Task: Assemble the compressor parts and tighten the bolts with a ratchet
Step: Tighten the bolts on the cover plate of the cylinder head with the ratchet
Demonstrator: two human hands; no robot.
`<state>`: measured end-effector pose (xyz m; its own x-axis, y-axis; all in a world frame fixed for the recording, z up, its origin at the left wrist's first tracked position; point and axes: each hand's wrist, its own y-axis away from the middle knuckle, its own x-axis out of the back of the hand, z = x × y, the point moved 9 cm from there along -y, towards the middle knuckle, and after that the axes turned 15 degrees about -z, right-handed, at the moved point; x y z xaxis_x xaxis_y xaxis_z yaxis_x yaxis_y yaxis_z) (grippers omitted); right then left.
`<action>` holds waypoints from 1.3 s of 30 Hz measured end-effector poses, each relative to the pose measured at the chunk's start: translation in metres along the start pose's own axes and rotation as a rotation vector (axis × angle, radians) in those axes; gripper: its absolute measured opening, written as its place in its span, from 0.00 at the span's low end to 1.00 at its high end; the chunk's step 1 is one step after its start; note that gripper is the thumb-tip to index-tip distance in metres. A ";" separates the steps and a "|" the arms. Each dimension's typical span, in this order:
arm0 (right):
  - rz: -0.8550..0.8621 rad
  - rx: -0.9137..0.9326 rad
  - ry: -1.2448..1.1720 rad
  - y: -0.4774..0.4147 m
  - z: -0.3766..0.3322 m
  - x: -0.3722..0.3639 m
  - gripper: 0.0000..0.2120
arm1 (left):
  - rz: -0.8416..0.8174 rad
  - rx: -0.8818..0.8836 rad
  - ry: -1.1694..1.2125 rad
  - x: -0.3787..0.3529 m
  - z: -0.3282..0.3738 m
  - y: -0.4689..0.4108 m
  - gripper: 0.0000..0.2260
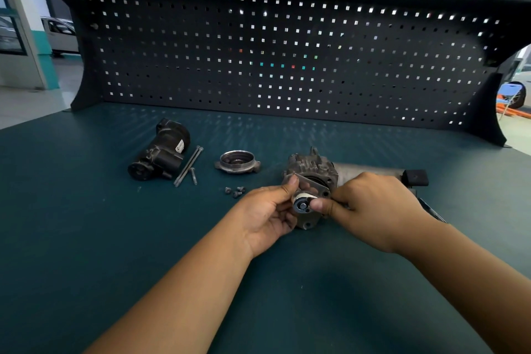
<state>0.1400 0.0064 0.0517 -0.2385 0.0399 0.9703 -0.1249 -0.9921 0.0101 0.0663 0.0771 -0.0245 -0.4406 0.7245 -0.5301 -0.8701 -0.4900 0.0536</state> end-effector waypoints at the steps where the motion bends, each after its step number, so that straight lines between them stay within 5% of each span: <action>1: -0.008 -0.002 -0.020 0.000 0.001 0.000 0.31 | 0.000 -0.003 -0.003 0.000 0.000 0.000 0.16; 20: -0.044 -0.066 -0.071 0.000 0.000 0.002 0.39 | 0.012 -0.006 -0.010 0.003 0.002 -0.001 0.16; 26: -0.110 -0.097 -0.058 0.016 0.033 0.006 0.21 | 0.004 0.011 0.035 0.004 0.001 -0.002 0.15; 30: -0.122 -0.060 -0.469 0.033 0.061 0.004 0.16 | 0.007 0.013 0.057 0.004 0.000 -0.001 0.13; 32: 0.012 -0.003 -0.803 0.041 0.069 0.010 0.09 | 0.009 0.022 0.057 0.004 -0.001 -0.001 0.14; 36: 0.378 0.124 -1.345 0.041 0.072 0.023 0.13 | 0.029 0.050 0.073 0.005 -0.005 0.000 0.08; 39: 0.489 0.185 -1.454 0.031 0.054 0.044 0.15 | 0.029 0.055 0.095 0.006 -0.006 0.000 0.06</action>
<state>0.1775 -0.0291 0.1078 0.9063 -0.3194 0.2766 -0.1736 -0.8783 -0.4454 0.0653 0.0781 -0.0328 -0.4451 0.6597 -0.6056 -0.8693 -0.4807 0.1151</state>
